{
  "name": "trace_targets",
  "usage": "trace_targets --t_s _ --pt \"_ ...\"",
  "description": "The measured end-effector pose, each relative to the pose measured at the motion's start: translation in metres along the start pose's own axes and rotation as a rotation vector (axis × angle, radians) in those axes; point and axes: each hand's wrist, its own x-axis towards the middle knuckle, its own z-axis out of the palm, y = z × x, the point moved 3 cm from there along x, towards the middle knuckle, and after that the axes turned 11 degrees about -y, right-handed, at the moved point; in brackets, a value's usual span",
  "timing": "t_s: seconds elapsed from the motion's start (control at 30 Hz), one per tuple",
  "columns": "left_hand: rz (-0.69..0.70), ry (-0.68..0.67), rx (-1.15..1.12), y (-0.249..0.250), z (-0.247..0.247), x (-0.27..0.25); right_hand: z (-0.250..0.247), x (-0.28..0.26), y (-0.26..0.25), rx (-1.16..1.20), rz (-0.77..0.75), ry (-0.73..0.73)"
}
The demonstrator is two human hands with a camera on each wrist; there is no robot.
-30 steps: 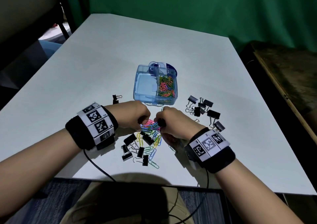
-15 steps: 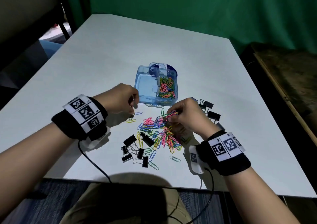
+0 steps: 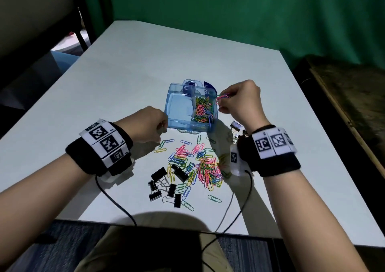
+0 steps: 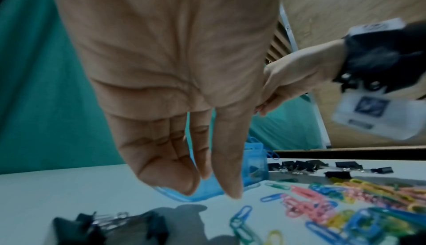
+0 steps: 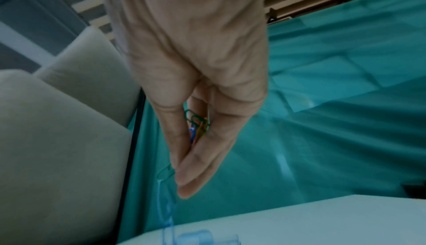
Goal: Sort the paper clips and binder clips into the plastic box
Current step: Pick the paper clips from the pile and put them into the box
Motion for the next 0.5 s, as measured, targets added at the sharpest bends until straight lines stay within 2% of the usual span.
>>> trace_targets --t_s 0.1,0.23,0.33,0.5 --pt "0.031 -0.082 -0.006 0.011 0.007 -0.005 0.017 0.024 0.005 -0.133 0.009 0.033" --pt "0.078 -0.171 -0.073 0.018 0.01 -0.017 0.036 0.03 0.015 -0.223 0.049 -0.101" --pt "0.097 -0.31 -0.075 0.025 0.015 -0.027 0.042 0.022 0.013 -0.338 -0.042 -0.143" --pt "0.087 -0.436 -0.003 0.034 0.03 -0.032 0.059 0.012 0.021 -0.511 -0.068 -0.42"
